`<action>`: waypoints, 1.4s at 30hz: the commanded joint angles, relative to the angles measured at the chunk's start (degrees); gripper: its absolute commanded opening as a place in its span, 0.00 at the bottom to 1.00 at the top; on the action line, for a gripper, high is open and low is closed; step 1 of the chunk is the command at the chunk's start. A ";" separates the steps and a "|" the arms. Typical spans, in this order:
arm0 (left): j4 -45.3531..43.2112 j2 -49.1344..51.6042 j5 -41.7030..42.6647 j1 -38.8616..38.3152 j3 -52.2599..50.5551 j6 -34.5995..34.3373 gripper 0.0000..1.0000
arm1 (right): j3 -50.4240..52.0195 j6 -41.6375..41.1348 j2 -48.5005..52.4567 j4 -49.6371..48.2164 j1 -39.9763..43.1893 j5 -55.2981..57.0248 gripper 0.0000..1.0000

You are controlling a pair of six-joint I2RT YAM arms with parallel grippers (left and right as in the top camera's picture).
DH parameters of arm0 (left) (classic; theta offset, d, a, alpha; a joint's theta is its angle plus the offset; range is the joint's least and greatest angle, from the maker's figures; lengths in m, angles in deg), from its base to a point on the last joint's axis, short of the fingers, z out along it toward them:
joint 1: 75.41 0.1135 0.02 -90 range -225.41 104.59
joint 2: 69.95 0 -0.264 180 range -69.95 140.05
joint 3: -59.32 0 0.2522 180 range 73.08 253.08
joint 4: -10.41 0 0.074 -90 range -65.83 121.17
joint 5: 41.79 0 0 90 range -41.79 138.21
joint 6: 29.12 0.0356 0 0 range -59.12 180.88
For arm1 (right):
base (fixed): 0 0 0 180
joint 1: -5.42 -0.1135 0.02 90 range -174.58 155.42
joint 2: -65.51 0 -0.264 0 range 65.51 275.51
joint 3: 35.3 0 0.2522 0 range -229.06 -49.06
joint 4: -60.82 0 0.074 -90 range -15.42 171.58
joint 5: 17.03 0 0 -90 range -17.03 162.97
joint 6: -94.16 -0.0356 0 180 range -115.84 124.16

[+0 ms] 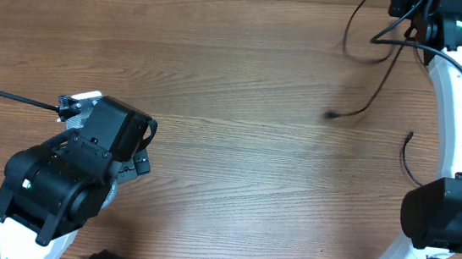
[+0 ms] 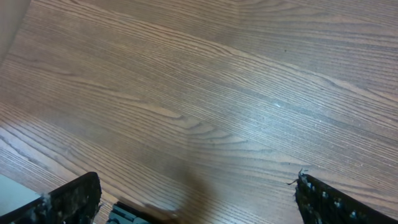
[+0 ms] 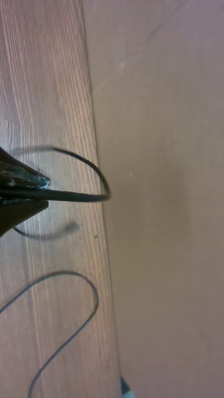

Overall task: Untangle cables
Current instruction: 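Pull the cable to the top right and lay it down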

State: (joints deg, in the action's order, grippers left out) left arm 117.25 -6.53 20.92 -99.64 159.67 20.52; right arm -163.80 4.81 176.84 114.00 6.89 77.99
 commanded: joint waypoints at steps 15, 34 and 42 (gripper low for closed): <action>-0.11 -0.02 -1.20 0.22 0.11 -0.81 1.00 | -0.31 -0.59 11.37 1.18 4.61 -1.75 0.87; -0.11 -0.02 -1.20 0.22 0.11 -0.81 1.00 | 1.55 -29.44 15.17 7.26 9.75 7.72 1.00; -0.11 -0.04 -1.20 0.22 0.11 -0.79 1.00 | 1.66 -29.59 20.39 7.48 15.39 0.07 0.81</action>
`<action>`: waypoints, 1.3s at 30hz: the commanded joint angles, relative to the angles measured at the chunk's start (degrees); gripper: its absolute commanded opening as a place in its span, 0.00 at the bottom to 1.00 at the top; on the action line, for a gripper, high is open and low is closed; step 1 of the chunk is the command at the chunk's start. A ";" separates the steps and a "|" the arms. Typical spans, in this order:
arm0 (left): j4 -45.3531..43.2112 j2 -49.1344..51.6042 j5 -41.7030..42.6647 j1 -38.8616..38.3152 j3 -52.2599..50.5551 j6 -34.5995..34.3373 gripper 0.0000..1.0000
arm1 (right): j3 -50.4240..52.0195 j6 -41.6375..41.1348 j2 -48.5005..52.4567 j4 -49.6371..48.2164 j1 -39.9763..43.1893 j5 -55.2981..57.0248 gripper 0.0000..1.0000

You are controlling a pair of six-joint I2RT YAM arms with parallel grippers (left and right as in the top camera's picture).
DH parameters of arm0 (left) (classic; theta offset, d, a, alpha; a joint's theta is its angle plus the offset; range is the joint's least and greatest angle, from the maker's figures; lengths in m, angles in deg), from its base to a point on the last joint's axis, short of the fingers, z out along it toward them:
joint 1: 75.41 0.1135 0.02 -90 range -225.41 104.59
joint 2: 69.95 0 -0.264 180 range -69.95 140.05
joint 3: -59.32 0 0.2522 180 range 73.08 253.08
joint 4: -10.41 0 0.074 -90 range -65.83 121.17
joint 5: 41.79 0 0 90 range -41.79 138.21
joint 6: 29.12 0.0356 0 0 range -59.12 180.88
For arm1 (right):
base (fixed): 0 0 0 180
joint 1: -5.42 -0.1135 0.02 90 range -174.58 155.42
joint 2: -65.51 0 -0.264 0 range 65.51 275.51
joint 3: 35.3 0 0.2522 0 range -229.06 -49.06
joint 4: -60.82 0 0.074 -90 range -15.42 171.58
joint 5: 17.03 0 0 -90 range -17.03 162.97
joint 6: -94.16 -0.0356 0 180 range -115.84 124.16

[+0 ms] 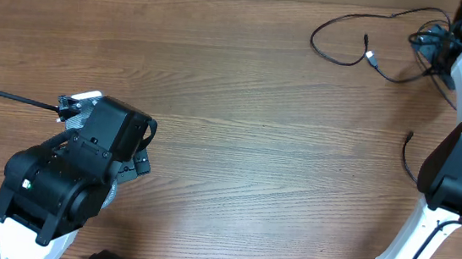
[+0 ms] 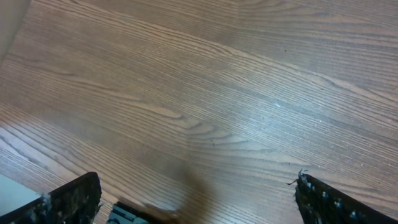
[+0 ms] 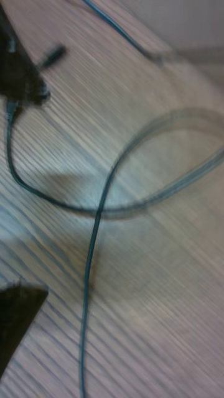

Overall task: Untangle cables
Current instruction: 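Pull the cable to the top right and lay it down, then open the right gripper and withdraw it down-right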

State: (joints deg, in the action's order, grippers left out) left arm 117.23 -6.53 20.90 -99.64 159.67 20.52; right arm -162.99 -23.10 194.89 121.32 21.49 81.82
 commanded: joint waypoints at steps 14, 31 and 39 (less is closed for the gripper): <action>-0.09 -0.04 -1.18 0.22 0.11 -0.81 1.00 | 2.89 -3.19 10.08 -6.47 1.14 -6.45 0.60; -0.09 -0.02 -1.18 0.22 0.11 -0.81 1.00 | 2.05 5.05 10.25 -6.60 0.70 -19.65 0.04; -0.09 -0.04 -1.18 0.22 0.11 -0.79 1.00 | 0.96 12.87 1.95 0.81 -0.94 -27.32 0.04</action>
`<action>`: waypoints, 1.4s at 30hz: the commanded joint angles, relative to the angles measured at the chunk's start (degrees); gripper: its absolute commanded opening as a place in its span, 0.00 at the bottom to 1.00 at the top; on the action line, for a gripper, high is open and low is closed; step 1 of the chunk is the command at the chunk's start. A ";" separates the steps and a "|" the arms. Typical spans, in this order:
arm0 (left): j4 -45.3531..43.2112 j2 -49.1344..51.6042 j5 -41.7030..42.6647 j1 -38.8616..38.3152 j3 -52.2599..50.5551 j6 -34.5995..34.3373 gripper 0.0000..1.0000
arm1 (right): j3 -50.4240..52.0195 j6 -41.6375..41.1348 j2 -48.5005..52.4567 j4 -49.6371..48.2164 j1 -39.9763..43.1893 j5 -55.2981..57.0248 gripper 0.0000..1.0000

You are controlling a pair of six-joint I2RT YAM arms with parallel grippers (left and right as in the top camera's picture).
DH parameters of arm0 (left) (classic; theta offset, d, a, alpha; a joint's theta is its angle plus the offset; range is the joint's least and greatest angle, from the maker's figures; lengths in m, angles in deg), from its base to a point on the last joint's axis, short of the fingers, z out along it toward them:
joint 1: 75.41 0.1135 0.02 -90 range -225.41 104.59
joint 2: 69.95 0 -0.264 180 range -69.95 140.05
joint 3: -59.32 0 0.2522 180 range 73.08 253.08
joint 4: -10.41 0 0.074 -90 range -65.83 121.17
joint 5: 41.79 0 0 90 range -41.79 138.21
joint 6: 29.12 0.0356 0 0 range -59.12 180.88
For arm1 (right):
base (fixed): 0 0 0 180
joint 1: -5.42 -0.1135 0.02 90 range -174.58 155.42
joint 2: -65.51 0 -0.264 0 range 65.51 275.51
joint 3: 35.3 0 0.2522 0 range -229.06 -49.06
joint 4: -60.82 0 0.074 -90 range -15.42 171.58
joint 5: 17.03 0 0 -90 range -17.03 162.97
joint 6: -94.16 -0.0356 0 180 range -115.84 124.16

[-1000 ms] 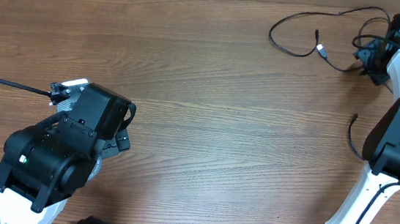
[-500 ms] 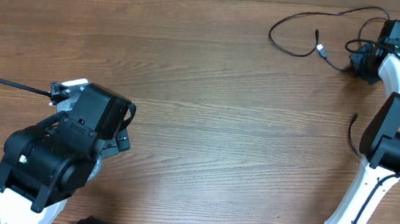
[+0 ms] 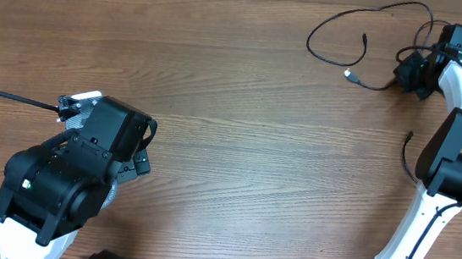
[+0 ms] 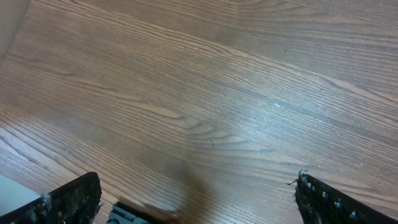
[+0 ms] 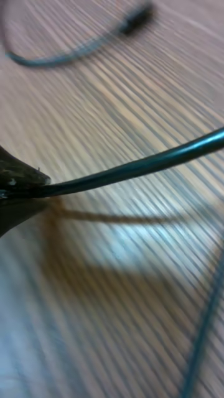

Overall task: Untangle cables
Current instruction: 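Open the right gripper and withdraw it down-right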

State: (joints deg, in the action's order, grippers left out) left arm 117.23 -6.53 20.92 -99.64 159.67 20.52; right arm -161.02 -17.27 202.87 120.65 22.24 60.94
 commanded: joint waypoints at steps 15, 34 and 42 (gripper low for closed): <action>-0.09 -0.04 -1.20 0.22 0.11 -0.81 1.00 | -3.96 8.11 -9.90 15.61 -8.94 -4.85 1.00; -0.09 -0.04 -1.20 0.22 0.11 -0.81 0.99 | -6.40 4.94 -47.76 47.56 -11.67 5.51 1.00; -0.09 -0.02 -1.20 0.22 0.11 -0.81 1.00 | -6.27 4.96 -62.66 50.97 -11.67 1.42 1.00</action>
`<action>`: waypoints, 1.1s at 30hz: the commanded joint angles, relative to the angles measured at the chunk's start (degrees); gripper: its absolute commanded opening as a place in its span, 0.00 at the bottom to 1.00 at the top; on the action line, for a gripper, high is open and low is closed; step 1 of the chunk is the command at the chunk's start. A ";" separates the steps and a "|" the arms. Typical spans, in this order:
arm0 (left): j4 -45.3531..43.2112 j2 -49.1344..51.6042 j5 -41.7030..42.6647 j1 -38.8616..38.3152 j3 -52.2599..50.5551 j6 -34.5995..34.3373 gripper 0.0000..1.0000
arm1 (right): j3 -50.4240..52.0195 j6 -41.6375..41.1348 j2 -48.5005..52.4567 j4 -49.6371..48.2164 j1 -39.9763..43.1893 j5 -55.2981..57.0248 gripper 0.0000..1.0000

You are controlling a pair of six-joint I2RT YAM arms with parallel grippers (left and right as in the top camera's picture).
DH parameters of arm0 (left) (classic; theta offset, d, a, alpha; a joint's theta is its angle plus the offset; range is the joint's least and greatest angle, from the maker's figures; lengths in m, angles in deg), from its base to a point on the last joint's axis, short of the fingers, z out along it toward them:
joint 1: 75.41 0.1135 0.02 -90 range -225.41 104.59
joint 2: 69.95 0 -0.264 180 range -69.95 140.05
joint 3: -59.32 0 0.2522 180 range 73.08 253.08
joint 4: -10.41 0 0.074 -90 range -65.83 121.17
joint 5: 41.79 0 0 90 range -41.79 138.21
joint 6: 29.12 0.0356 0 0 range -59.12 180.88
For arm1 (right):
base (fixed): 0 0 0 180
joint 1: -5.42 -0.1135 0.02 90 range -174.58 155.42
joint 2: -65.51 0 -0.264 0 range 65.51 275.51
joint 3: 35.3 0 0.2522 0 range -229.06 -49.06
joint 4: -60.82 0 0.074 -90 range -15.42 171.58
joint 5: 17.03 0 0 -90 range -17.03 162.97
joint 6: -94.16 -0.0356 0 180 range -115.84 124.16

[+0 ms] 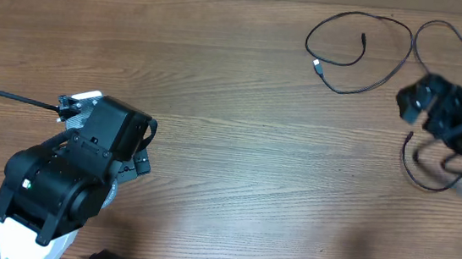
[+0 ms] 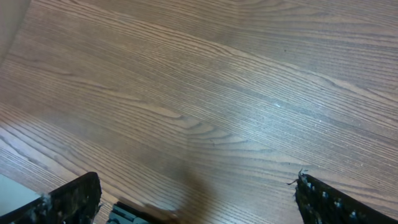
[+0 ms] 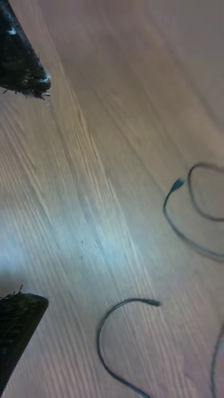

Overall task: Untangle cables
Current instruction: 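Open the right gripper and withdraw it down-right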

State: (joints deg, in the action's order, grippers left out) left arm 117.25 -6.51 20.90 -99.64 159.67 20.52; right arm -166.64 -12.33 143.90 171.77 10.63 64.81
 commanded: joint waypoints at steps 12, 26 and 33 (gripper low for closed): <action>-0.11 -0.07 -1.18 0.22 0.11 -0.79 1.00 | -0.66 0.02 -6.80 -0.15 -0.07 -2.40 1.00; -0.11 -0.07 -1.18 0.22 0.11 -0.81 1.00 | 0.02 2.03 -5.35 -0.13 -0.07 -5.42 1.00; -0.11 -0.07 -1.18 0.22 0.11 -0.79 0.99 | 13.20 3.52 -10.62 -0.13 -0.07 -5.33 1.00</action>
State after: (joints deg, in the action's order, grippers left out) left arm 117.23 -6.51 20.90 -99.64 159.67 20.52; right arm -159.91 -10.14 136.34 171.62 10.63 59.72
